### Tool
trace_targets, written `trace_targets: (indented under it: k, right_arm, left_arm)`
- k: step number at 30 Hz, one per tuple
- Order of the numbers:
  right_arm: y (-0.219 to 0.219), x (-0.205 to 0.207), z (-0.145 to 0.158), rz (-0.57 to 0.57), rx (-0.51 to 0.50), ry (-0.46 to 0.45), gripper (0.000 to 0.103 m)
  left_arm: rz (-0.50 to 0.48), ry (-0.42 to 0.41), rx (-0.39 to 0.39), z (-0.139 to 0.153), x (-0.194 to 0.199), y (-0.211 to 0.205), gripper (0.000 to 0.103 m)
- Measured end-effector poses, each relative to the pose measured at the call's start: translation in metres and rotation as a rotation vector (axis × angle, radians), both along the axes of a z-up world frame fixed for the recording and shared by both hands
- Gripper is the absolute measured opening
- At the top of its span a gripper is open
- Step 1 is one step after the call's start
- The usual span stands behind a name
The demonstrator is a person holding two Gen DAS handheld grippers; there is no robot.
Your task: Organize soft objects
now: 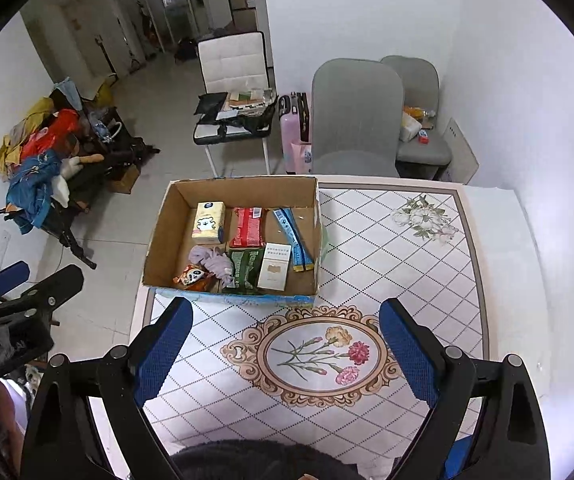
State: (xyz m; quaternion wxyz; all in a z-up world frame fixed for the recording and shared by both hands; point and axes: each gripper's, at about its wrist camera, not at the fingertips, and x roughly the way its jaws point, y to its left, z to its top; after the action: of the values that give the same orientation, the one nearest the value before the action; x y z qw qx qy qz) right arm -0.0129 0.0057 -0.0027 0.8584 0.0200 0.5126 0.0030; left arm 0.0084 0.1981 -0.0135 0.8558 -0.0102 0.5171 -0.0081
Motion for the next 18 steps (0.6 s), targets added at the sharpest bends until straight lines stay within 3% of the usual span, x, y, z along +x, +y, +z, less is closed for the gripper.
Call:
trace_targets:
  k: [10, 18]
  right_arm:
    - [-0.011, -0.026, 0.03, 0.004, -0.023, -0.05, 0.096]
    - [-0.014, -0.026, 0.037, -0.008, -0.036, -0.071, 0.096]
  left_arm:
    - [0.012, -0.022, 0.006, 0.015, -0.022, -0.009, 0.093]
    - [0.033, -0.055, 0.01, 0.025, -0.028, -0.009, 0.093]
